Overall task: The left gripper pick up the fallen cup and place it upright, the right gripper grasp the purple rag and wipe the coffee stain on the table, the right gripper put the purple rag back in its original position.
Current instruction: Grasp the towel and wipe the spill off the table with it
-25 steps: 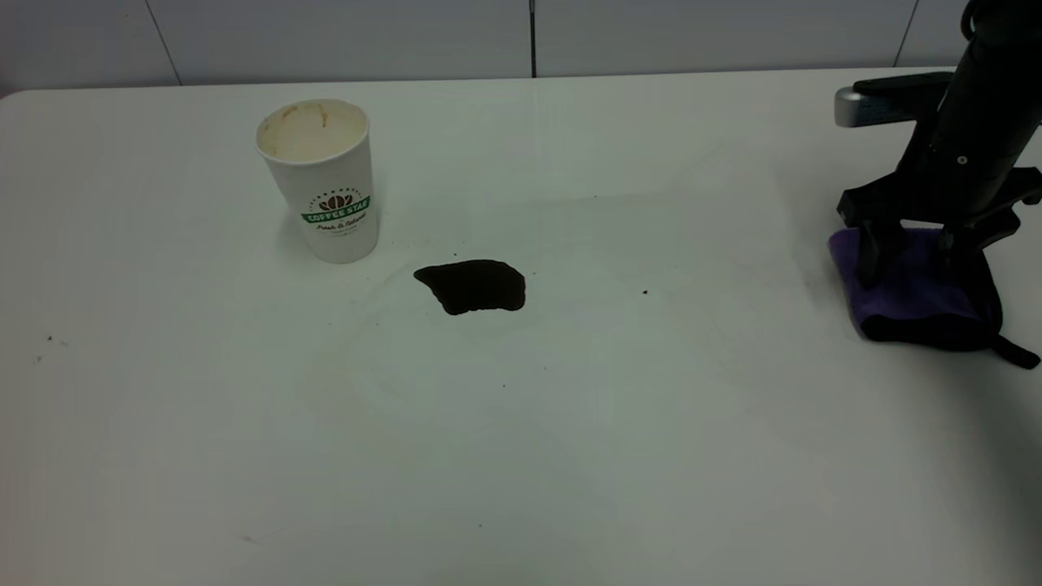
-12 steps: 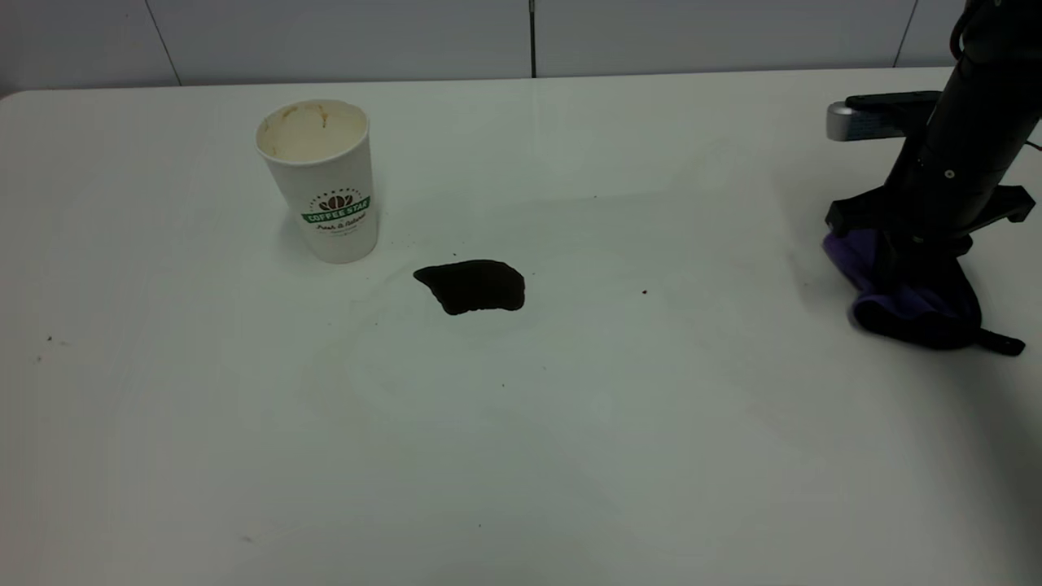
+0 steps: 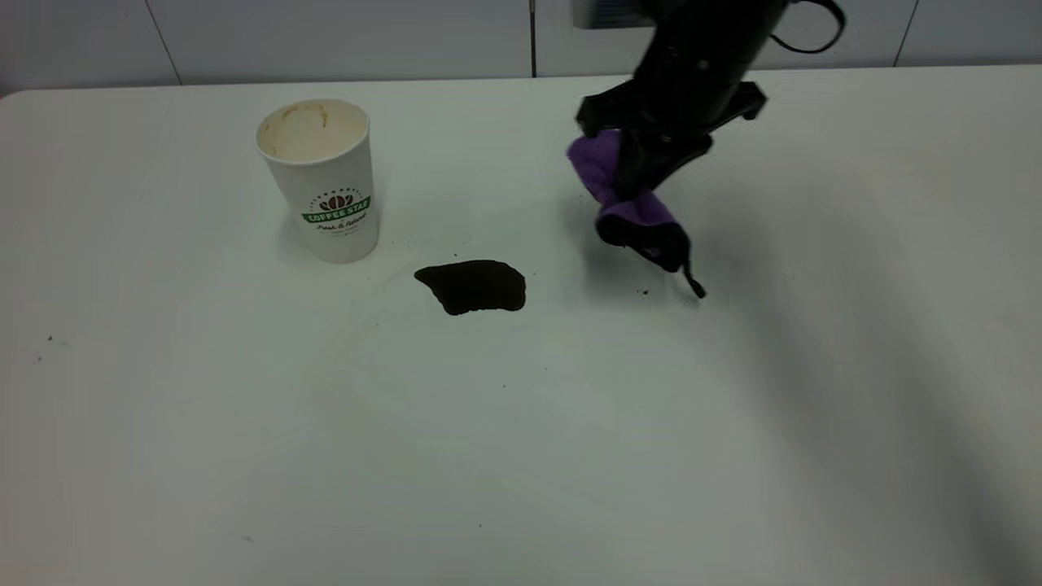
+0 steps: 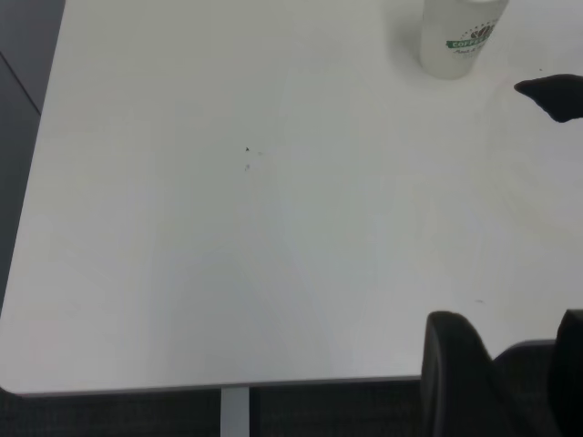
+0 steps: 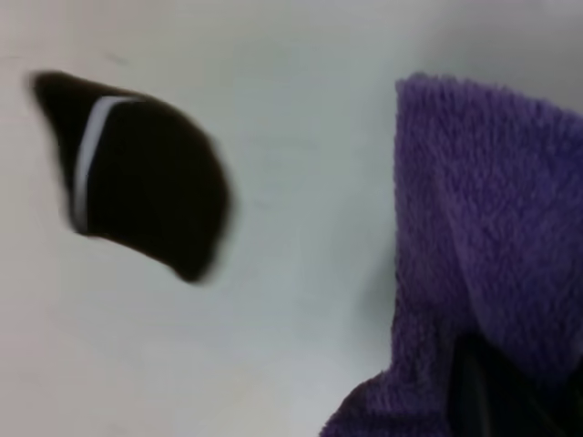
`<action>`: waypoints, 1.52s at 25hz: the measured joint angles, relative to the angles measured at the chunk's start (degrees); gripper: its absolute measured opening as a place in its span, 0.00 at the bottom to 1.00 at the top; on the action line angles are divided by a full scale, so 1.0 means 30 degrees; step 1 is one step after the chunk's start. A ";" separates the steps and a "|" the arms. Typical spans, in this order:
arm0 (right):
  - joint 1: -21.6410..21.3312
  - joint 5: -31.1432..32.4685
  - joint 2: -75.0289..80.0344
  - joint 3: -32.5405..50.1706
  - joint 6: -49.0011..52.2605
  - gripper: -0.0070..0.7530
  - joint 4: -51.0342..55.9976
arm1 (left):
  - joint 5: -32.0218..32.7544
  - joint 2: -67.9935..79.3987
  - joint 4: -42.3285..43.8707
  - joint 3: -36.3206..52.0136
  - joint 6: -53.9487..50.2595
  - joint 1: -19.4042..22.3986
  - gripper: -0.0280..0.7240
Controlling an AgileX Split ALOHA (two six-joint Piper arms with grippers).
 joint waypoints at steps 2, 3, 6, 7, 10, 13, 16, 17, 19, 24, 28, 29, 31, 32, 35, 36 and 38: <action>0.0714 0.0153 0.0752 -0.0931 0.0049 0.09 0.0269 | 0.0000 0.0000 0.0000 0.0000 0.0000 0.0000 0.41; 0.0986 0.0203 0.1112 -0.1377 0.0062 0.09 0.0445 | 0.0000 0.0000 0.0000 0.0000 0.0000 0.0000 0.41; 0.1547 0.0326 0.2434 -0.2459 0.0062 0.09 0.1276 | 0.0000 0.0000 0.0000 0.0000 0.0000 0.0000 0.41; 0.1674 0.0326 0.2765 -0.2749 0.0070 0.09 0.1544 | 0.0000 0.0000 0.0000 0.0000 0.0000 0.0000 0.41; 0.1850 0.0326 0.3649 -0.3313 0.0027 0.09 0.2798 | 0.0000 0.0000 0.0000 0.0000 0.0000 0.0000 0.41; 0.1973 0.0152 0.4171 -0.3411 -0.0641 0.09 0.4505 | 0.0000 0.0000 0.0000 0.0000 0.0000 0.0000 0.41; 0.2248 -0.0301 0.4372 -0.3426 -0.1709 0.09 0.6409 | 0.0000 0.0000 0.0000 0.0000 0.0000 0.0000 0.41; 0.2357 -0.0517 0.4443 -0.3451 -0.2066 0.09 0.7083 | 0.0000 0.0000 0.0000 0.0000 0.0000 0.0000 0.41; 0.2526 -0.0902 0.4525 -0.3487 -0.2644 0.09 0.8127 | 0.0000 0.0000 0.0000 0.0000 0.0000 0.0000 0.41; 0.2865 -0.1933 0.5009 -0.3570 -0.3648 0.09 0.9977 | 0.0000 0.0000 0.0000 0.0000 0.0000 0.0000 0.41; 0.3206 -0.3354 0.5509 -0.3570 -0.3779 0.09 1.0806 | 0.0000 0.0000 0.0000 0.0000 0.0000 0.0000 0.41; 0.3261 -0.3627 0.5632 -0.3570 -0.3779 0.09 1.0981 | 0.0000 0.0000 0.0000 0.0000 0.0000 0.0000 0.41; 0.3353 -0.4147 0.5747 -0.3570 -0.3779 0.09 1.1479 | 0.0000 0.0000 0.0000 0.0000 0.0000 0.0000 0.41; 0.3374 -0.4473 0.5790 -0.3570 -0.3779 0.09 1.1743 | 0.0000 0.0000 0.0000 0.0000 0.0000 0.0000 0.41; 0.3526 -0.5396 0.5827 -0.3570 -0.3779 0.09 1.2578 | 0.0000 0.0000 0.0000 0.0000 0.0000 0.0000 0.41; 0.3558 -0.5786 0.5827 -0.3570 -0.3779 0.09 1.2798 | 0.0000 0.0000 0.0000 0.0000 0.0000 0.0000 0.41; 0.3631 -0.6649 0.5878 -0.3570 -0.3779 0.09 1.3232 | 0.0000 0.0000 0.0000 0.0000 0.0000 0.0000 0.41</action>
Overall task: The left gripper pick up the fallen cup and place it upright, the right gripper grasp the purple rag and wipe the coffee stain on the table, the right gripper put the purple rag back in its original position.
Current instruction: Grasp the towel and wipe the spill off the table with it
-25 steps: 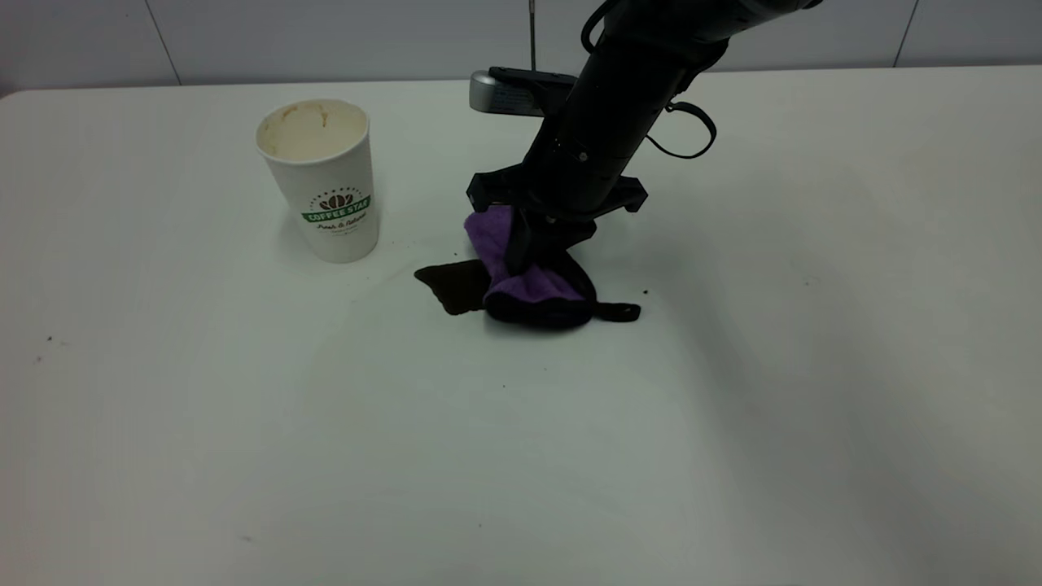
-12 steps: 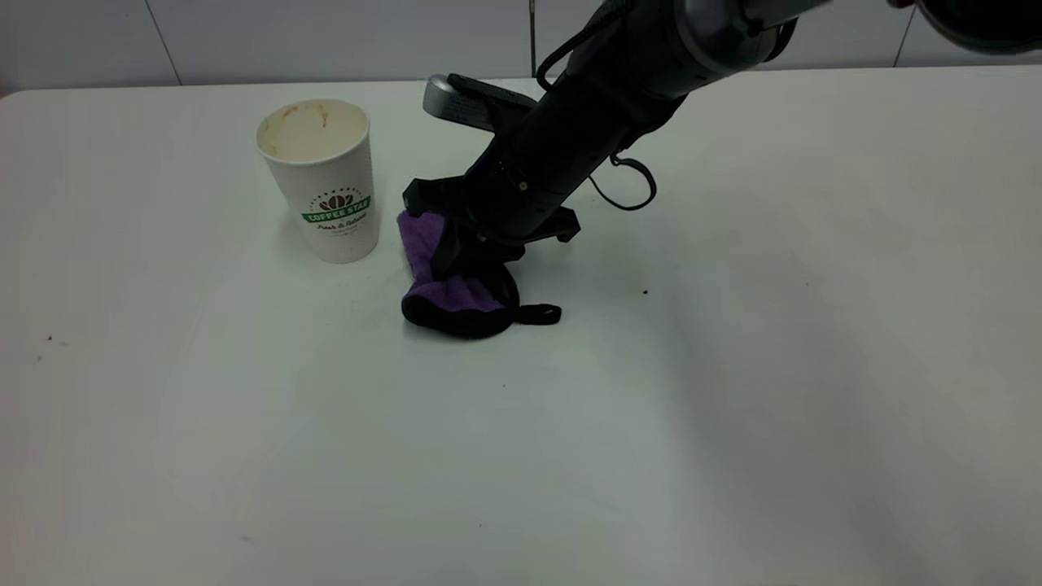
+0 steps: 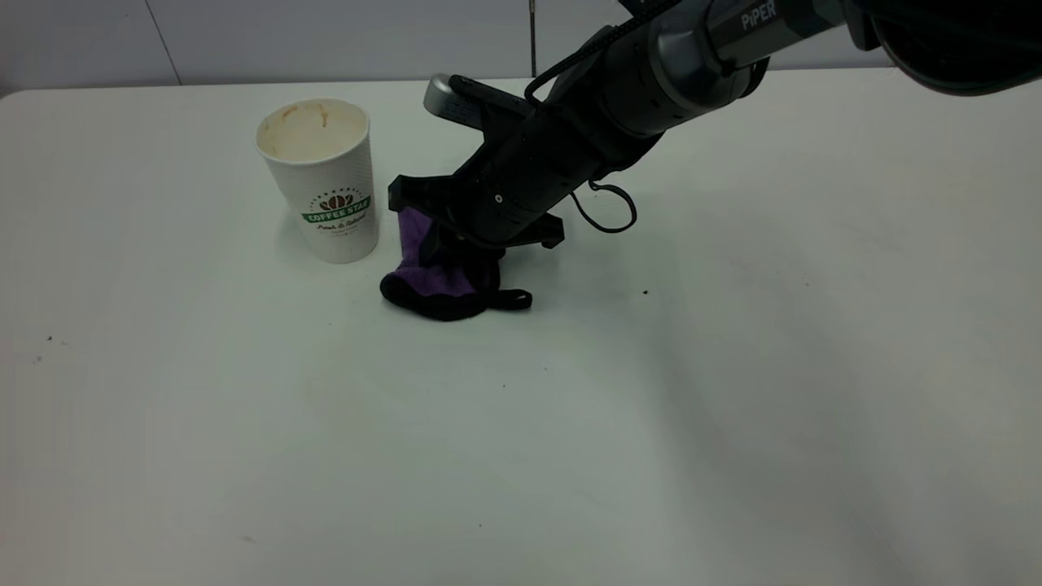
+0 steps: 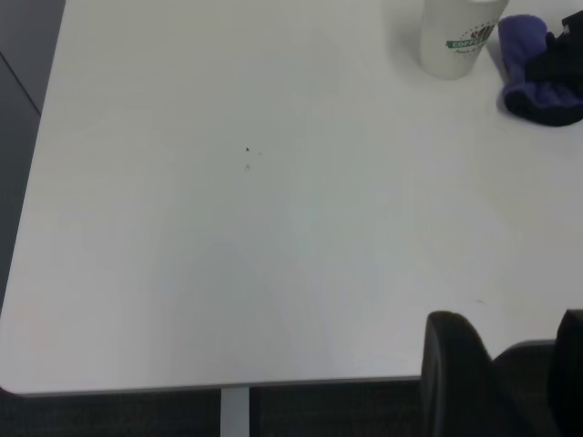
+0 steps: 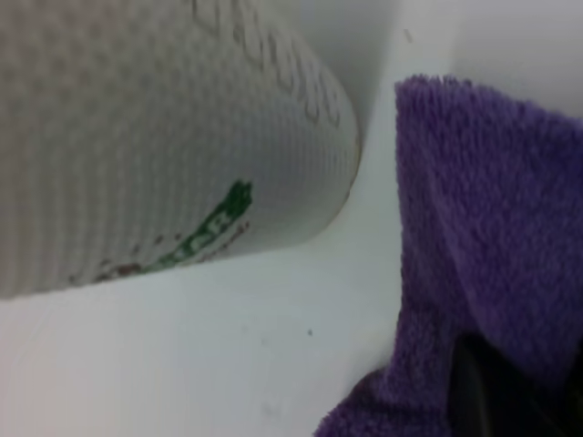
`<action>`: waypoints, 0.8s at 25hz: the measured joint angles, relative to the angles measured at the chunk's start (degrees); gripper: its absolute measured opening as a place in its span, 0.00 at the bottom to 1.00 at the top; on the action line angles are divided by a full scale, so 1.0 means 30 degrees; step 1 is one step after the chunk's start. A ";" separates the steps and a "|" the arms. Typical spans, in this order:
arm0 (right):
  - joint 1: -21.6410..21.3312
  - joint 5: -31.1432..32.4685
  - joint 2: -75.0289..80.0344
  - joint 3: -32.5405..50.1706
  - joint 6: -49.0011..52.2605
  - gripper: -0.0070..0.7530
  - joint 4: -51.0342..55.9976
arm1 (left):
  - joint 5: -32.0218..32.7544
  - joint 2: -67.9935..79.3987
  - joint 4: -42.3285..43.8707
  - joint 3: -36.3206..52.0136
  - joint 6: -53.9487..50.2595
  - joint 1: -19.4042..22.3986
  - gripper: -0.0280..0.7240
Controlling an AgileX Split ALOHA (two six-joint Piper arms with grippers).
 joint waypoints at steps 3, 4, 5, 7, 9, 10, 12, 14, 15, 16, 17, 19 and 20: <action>0.0000 -0.1130 0.0151 0.0000 0.0042 0.09 0.0383 | 0.0000 0.0000 0.0000 0.0000 0.0000 0.0000 0.41; 0.0000 -0.1486 0.0151 0.0000 0.0062 0.09 0.0469 | 0.0000 0.0000 0.0000 0.0000 0.0000 0.0000 0.41; 0.0000 -0.1835 0.0151 0.0000 0.0062 0.09 0.0489 | 0.0000 0.0000 0.0000 0.0000 0.0000 0.0000 0.41; 0.0000 -0.2807 0.0173 0.0000 0.0062 0.09 0.0516 | 0.0000 0.0000 0.0000 0.0000 0.0000 0.0000 0.41; -0.0062 -0.3532 0.0191 0.0000 0.0062 0.09 0.0532 | 0.0000 0.0000 0.0000 0.0000 0.0000 0.0000 0.41; -0.0109 -0.3676 0.0206 0.0000 0.0062 0.09 0.0532 | 0.0000 0.0000 0.0000 0.0000 0.0000 0.0000 0.41; -0.0374 -0.3408 0.0228 0.0000 0.0062 0.09 0.0532 | 0.0000 0.0000 0.0000 0.0000 0.0000 0.0000 0.41; -0.0772 -0.2460 0.0228 0.0000 0.0062 0.09 0.0350 | 0.0000 0.0000 0.0000 0.0000 0.0000 0.0000 0.41; -0.1042 -0.1732 0.0228 -0.0013 0.0062 0.09 0.0136 | 0.0000 0.0000 0.0000 0.0000 0.0000 0.0000 0.41; -0.1281 -0.1047 0.0190 -0.0038 0.0117 0.09 -0.0004 | 0.0000 0.0000 0.0000 0.0000 0.0000 0.0000 0.41; -0.1548 -0.0140 0.0150 -0.0038 0.0207 0.09 -0.0318 | 0.0000 0.0000 0.0000 0.0000 0.0000 0.0000 0.41; -0.1992 0.1592 0.0077 -0.0059 0.0507 0.09 -0.1024 | 0.0000 0.0000 0.0000 0.0000 0.0000 0.0000 0.41; -0.2075 0.2207 0.0041 -0.0097 0.0743 0.09 -0.1452 | 0.0000 0.0000 0.0000 0.0000 0.0000 0.0000 0.41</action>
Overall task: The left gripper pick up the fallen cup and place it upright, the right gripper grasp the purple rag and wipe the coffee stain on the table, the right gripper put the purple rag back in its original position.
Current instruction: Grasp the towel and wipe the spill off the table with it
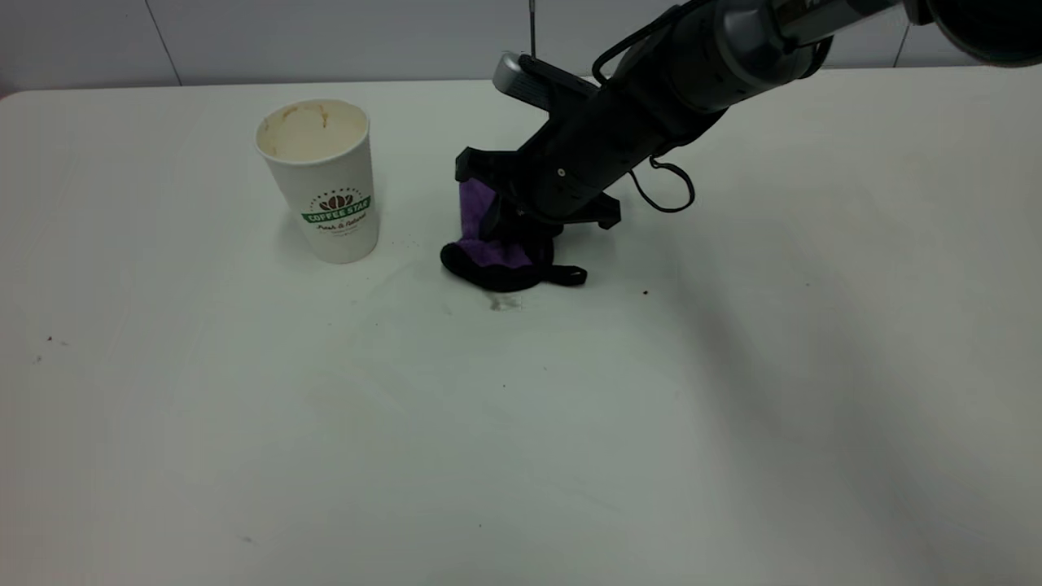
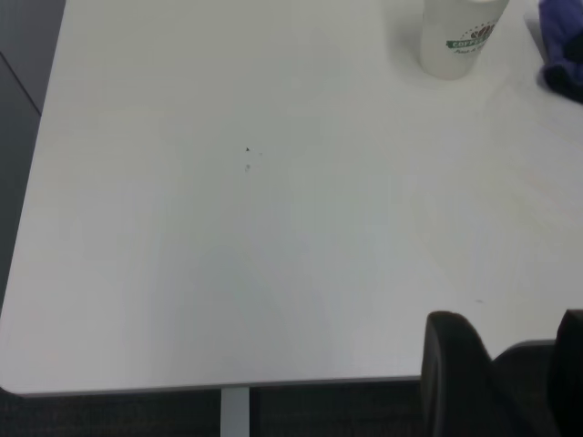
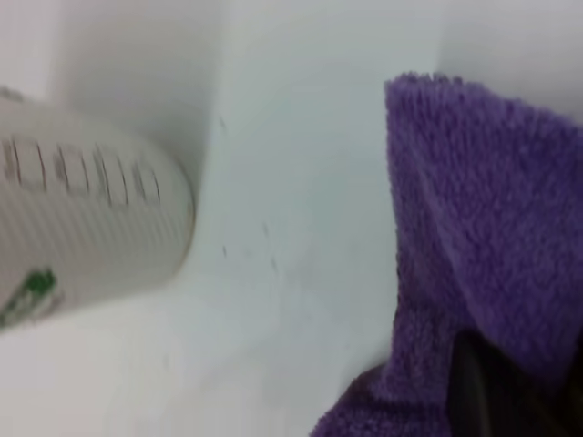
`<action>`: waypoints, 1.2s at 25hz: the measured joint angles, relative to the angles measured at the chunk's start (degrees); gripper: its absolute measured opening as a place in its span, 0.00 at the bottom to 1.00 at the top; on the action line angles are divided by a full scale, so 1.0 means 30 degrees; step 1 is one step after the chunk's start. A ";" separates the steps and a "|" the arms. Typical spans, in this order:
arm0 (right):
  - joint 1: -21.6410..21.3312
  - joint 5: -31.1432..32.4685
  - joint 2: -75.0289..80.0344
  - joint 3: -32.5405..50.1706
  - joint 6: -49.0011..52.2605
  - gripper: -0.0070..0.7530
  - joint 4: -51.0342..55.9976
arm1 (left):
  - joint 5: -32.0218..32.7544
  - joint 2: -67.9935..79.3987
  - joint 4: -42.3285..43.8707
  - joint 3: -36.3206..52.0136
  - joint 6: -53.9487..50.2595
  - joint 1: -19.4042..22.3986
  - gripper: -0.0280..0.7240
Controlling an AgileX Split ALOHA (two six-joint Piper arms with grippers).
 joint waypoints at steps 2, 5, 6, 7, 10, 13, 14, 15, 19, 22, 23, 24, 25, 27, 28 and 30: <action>-0.0090 0.1598 -0.0067 -0.0062 0.0524 0.09 -0.0750 | 0.0000 0.0000 0.0000 0.0000 0.0000 0.0000 0.41; 0.0101 0.3586 -0.0087 -0.0076 0.0844 0.09 -0.1410 | 0.0000 0.0000 0.0000 0.0000 0.0000 0.0000 0.41; 0.0277 0.3767 -0.0105 -0.0076 0.0822 0.09 -0.1509 | 0.0000 0.0000 0.0000 0.0000 0.0000 0.0000 0.41; 0.0444 0.3698 -0.0104 -0.0076 0.0727 0.09 -0.1554 | 0.0000 0.0000 0.0000 0.0000 0.0000 0.0000 0.41; 0.1106 0.2236 -0.0104 -0.0076 -0.0157 0.10 -0.1601 | 0.0000 0.0000 0.0000 0.0000 0.0000 0.0000 0.41; 0.1482 0.0153 -0.0104 -0.0076 -0.0719 0.10 -0.1602 | 0.0000 0.0000 0.0000 0.0000 0.0000 0.0000 0.41; 0.1482 -0.0035 -0.0104 -0.0076 -0.0721 0.10 -0.1638 | 0.0000 0.0000 0.0000 0.0000 0.0000 0.0000 0.41; 0.1350 -0.0072 -0.0104 -0.0076 -0.0558 0.10 -0.1809 | 0.0000 0.0000 0.0000 0.0000 0.0000 0.0000 0.41; 0.0084 0.1224 -0.0274 -0.0103 0.1385 0.10 -0.3691 | 0.0000 0.0000 0.0000 0.0000 0.0000 0.0000 0.41; -0.1020 0.2831 -0.0604 -0.0145 0.3790 0.10 -0.6528 | 0.0000 0.0000 0.0000 0.0000 0.0000 0.0000 0.41; -0.1326 0.3399 -0.0764 -0.0145 0.4688 0.10 -0.7833 | 0.0000 0.0000 0.0000 0.0000 0.0000 0.0000 0.41; -0.1605 0.3907 -0.0928 -0.0145 0.5608 0.10 -0.9206 | 0.0000 0.0000 0.0000 0.0000 0.0000 0.0000 0.41; -0.1817 0.4363 -0.1106 -0.0145 0.6350 0.10 -1.0434 | 0.0000 0.0000 0.0000 0.0000 0.0000 0.0000 0.41; -0.2327 0.5495 -0.1432 -0.0145 0.8066 0.10 -1.3323 | 0.0000 0.0000 0.0000 0.0000 0.0000 0.0000 0.41; -0.2574 0.5984 -0.1498 -0.0145 0.8841 0.10 -1.4423 | 0.0000 0.0000 0.0000 0.0000 0.0000 0.0000 0.41; -0.3262 0.7184 -0.1630 -0.0145 1.0001 0.11 -1.6613 | 0.0000 0.0000 0.0000 0.0000 0.0000 0.0000 0.41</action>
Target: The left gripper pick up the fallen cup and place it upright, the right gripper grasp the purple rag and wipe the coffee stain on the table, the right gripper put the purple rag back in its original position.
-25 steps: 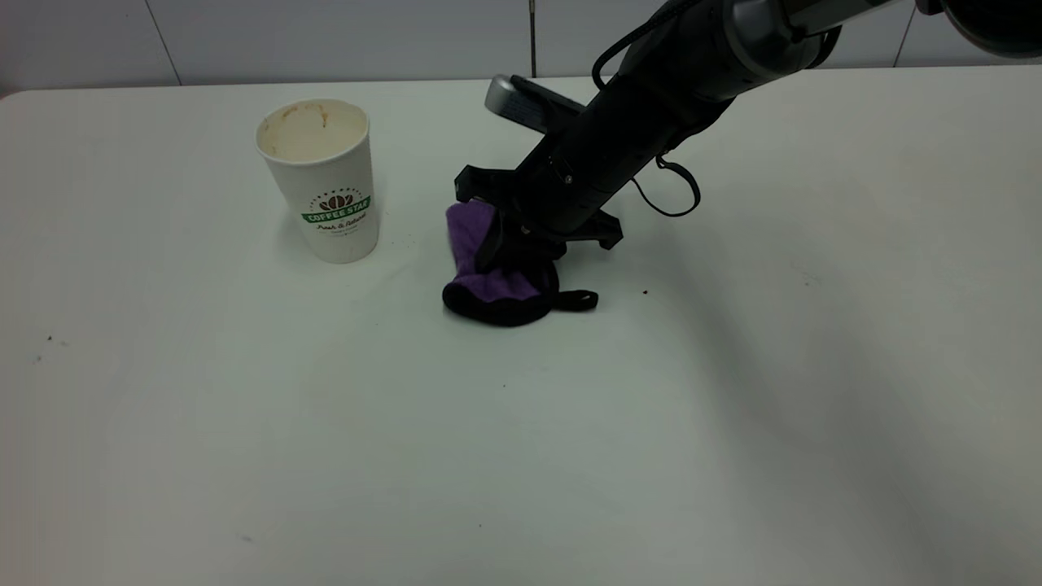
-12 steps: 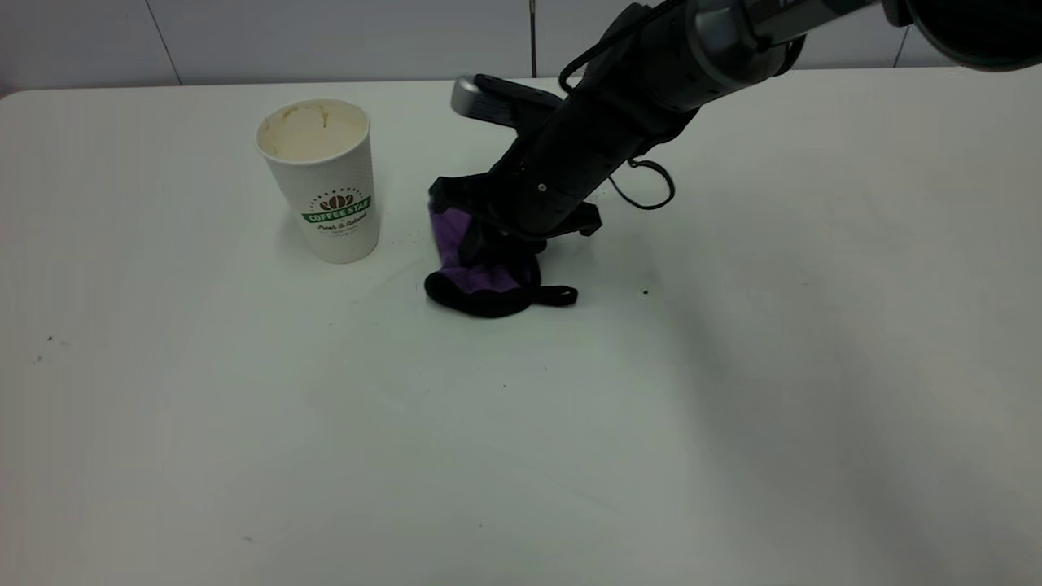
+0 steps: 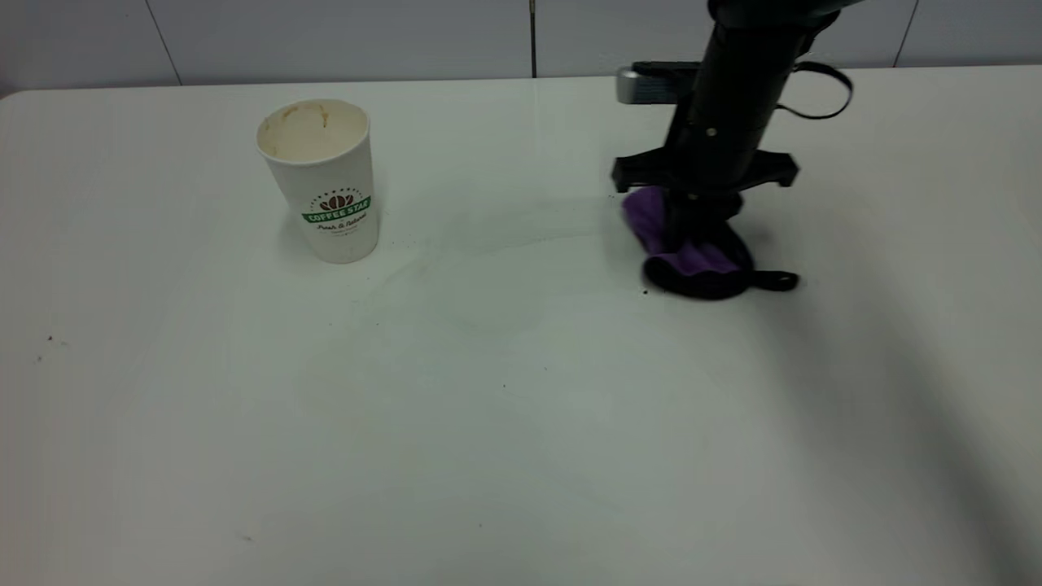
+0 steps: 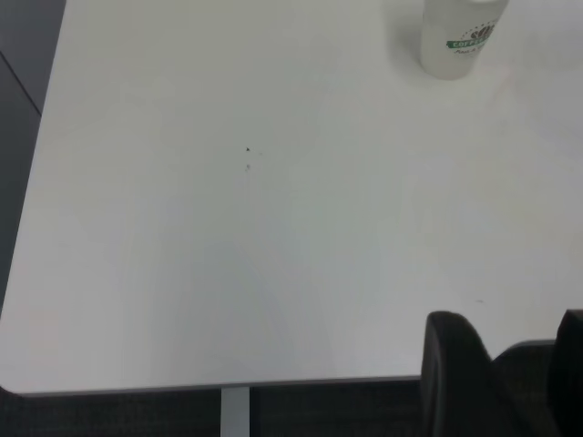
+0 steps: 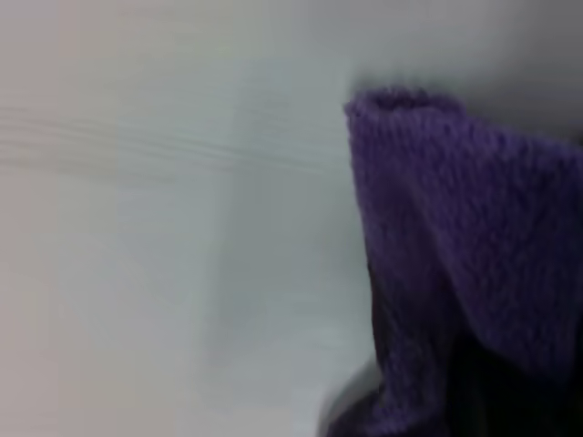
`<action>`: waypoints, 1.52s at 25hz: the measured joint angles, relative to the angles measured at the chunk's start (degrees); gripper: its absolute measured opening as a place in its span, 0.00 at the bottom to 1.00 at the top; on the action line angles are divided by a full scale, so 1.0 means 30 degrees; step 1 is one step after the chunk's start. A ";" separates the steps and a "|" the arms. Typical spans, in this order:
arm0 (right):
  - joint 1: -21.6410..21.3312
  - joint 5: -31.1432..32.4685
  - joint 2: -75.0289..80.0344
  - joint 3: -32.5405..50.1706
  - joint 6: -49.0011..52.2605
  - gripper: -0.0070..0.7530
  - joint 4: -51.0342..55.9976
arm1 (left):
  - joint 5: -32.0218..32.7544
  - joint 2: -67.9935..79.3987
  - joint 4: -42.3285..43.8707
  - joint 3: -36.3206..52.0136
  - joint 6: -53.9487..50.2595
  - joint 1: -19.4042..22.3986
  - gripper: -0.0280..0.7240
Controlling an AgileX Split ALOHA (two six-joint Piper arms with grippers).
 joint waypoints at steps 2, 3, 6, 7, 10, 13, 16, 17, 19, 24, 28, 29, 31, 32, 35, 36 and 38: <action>-0.0707 0.0927 -0.0022 0.0000 0.0604 0.12 -0.1335 | 0.0000 0.0000 0.0000 0.0000 0.0000 0.0000 0.41; -0.1062 0.1286 -0.0041 0.0000 0.0704 0.14 -0.1918 | 0.0000 0.0000 0.0000 0.0000 0.0000 0.0000 0.41; -0.1750 0.1814 -0.0139 0.0000 0.0860 0.23 -0.2677 | 0.0000 0.0000 0.0000 0.0000 0.0000 0.0000 0.41; -0.1853 0.1893 -0.0205 0.0039 0.0840 0.30 -0.2926 | 0.0000 0.0000 0.0000 0.0000 0.0000 0.0000 0.41; -0.1951 0.2214 -0.0638 0.0103 0.0565 0.56 -0.3460 | 0.0000 0.0000 0.0000 0.0000 0.0000 0.0000 0.41; -0.1966 0.3267 -0.1937 0.0219 -0.0129 0.87 -0.3730 | 0.0000 0.0000 0.0000 0.0000 0.0000 0.0000 0.41; -0.1966 0.5081 -0.3992 0.0219 -0.0858 0.96 -0.3774 | 0.0000 0.0000 0.0000 0.0000 0.0000 0.0000 0.41; -0.1966 0.5957 -0.4825 0.0219 -0.1114 0.96 -0.3774 | 0.0000 0.0000 0.0000 0.0000 0.0000 0.0000 0.41; -0.1966 0.6936 -0.6533 0.0332 -0.1844 0.97 -0.3791 | 0.0000 0.0000 0.0000 0.0000 0.0000 0.0000 0.41; -0.1966 0.7235 -1.2694 0.2294 -0.2926 0.97 -0.2782 | 0.0000 0.0000 0.0000 0.0000 0.0000 0.0000 0.41; -0.1731 0.7507 -1.8531 0.6099 -0.3847 0.97 -0.1706 | 0.0000 0.0000 0.0000 0.0000 0.0000 0.0000 0.41; -0.1583 0.7552 -2.0072 0.7352 -0.3977 0.97 -0.1632 | 0.0000 0.0000 0.0000 0.0000 0.0000 0.0000 0.41; -0.1392 0.7633 -2.2877 0.9800 -0.4055 0.97 -0.1388 | 0.0000 0.0000 0.0000 0.0000 0.0000 0.0000 0.41; -0.1337 0.7649 -2.4415 1.1219 -0.4073 0.96 -0.1191 | 0.0000 0.0000 0.0000 0.0000 0.0000 0.0000 0.41; -0.1332 0.7753 -2.8697 1.5417 -0.4073 0.96 -0.0849 | 0.0000 0.0000 0.0000 0.0000 0.0000 0.0000 0.41; -0.1332 0.7777 -3.0162 1.6895 -0.4031 0.95 -0.0806 | 0.0000 0.0000 0.0000 0.0000 0.0000 0.0000 0.41; -0.1332 0.7846 -3.2768 1.9522 -0.3806 0.95 -0.0778 | 0.0000 0.0000 0.0000 0.0000 0.0000 0.0000 0.41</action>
